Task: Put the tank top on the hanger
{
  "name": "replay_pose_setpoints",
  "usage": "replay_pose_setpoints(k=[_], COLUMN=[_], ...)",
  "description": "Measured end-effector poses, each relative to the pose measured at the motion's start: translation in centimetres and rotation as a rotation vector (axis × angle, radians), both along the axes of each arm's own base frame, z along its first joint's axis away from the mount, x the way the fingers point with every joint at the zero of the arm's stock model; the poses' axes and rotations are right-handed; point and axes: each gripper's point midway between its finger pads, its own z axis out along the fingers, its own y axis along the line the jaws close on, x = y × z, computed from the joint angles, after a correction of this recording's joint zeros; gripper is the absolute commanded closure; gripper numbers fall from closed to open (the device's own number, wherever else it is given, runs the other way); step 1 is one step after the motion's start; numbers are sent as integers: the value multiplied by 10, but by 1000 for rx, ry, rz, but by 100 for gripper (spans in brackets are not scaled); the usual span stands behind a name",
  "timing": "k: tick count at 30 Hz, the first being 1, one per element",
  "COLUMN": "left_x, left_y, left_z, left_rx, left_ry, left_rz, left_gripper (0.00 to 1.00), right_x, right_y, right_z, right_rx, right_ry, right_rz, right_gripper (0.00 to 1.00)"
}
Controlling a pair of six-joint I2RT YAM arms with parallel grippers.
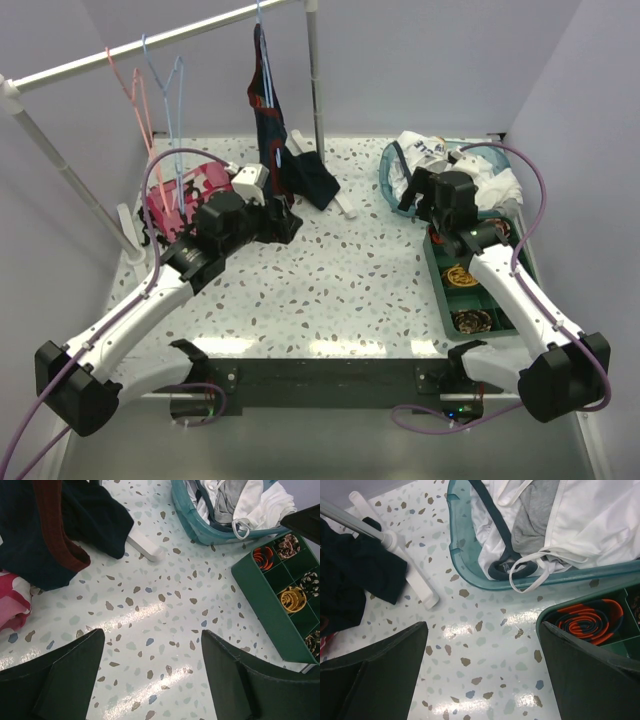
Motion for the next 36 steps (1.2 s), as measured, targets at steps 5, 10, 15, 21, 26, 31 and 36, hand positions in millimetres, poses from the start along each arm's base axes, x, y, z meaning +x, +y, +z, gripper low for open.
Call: replay_pose_setpoints(k=[5,10,15,21,26,31,36], left_x=[-4,-5,-5,-8,-9,-9,-11], left_y=[-1,-1,-1,6,8,7,7], left_z=[-10,-11,-12,-27,-34,-34,-36], left_rx=[7,7,7,26,27,23,26], left_ry=[22,24,25,50,68,72,81], left_rz=[-15,-18,-17,10,19,21,17], left_gripper=[16,16,15,15,16,16,16], right_x=[-1,-1,-1,-1,5,38,97], right_y=[0,0,0,0,1,-3,-24], right_z=[-1,-1,-2,-2,-14,-36,-40], right_rx=[0,0,0,0,-13,-96,-184], right_ry=[5,5,7,6,38,122,139], right_rz=[-1,0,0,0,-2,-58,-165], right_gripper=[2,2,2,2,3,6,10])
